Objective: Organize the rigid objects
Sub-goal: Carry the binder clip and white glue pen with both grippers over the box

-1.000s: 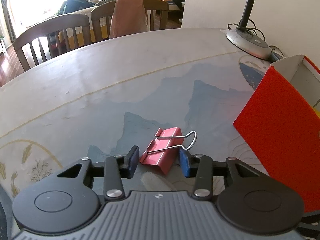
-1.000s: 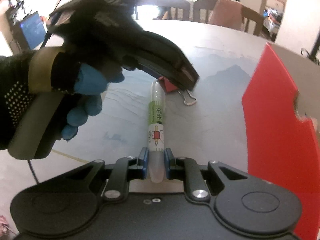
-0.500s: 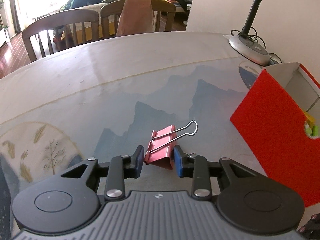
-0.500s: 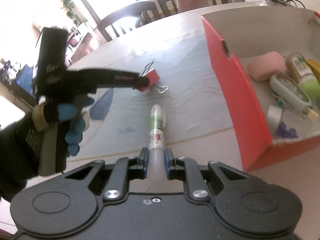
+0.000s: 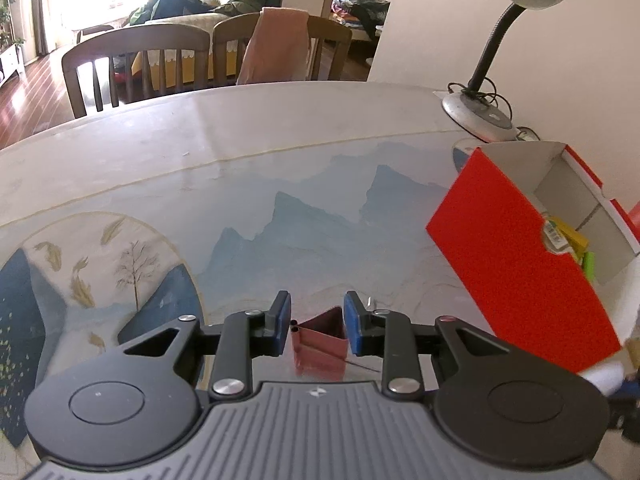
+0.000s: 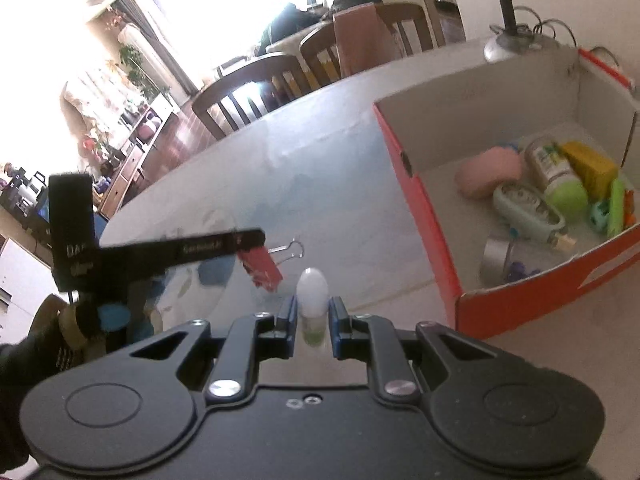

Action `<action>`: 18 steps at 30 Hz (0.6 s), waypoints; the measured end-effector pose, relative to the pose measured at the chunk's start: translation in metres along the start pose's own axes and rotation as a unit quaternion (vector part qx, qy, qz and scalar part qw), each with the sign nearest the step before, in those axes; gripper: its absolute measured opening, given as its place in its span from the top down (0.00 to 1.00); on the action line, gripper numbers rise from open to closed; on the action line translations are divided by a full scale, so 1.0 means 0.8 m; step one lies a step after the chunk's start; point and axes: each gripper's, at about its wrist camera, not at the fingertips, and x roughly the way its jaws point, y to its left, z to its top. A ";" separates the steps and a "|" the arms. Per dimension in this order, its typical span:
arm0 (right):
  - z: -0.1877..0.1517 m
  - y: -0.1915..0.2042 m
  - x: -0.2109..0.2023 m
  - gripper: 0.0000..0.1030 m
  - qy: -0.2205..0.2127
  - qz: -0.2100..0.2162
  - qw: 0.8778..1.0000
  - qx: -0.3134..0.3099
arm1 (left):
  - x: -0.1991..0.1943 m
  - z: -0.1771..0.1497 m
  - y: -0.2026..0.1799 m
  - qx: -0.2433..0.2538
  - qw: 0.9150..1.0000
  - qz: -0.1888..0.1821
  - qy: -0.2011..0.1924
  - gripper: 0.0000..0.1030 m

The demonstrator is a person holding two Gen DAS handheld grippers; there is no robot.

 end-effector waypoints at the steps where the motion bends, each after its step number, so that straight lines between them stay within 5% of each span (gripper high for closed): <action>1: 0.002 0.000 -0.003 0.85 -0.004 0.000 1.000 0.000 | -0.004 -0.001 -0.001 0.000 1.000 -0.001 -0.001 0.73; 3: 0.006 0.000 -0.010 0.85 -0.015 -0.002 1.000 -0.002 | -0.014 -0.004 -0.002 -0.003 1.000 -0.004 -0.003 0.76; 4: 0.008 -0.001 -0.013 0.85 -0.020 -0.002 1.000 -0.002 | -0.018 -0.005 -0.002 -0.005 1.000 -0.009 -0.003 0.95; 18: 0.002 -0.017 -0.024 0.85 -0.018 0.002 1.000 -0.005 | -0.033 -0.020 -0.014 0.019 1.000 0.012 0.002 0.94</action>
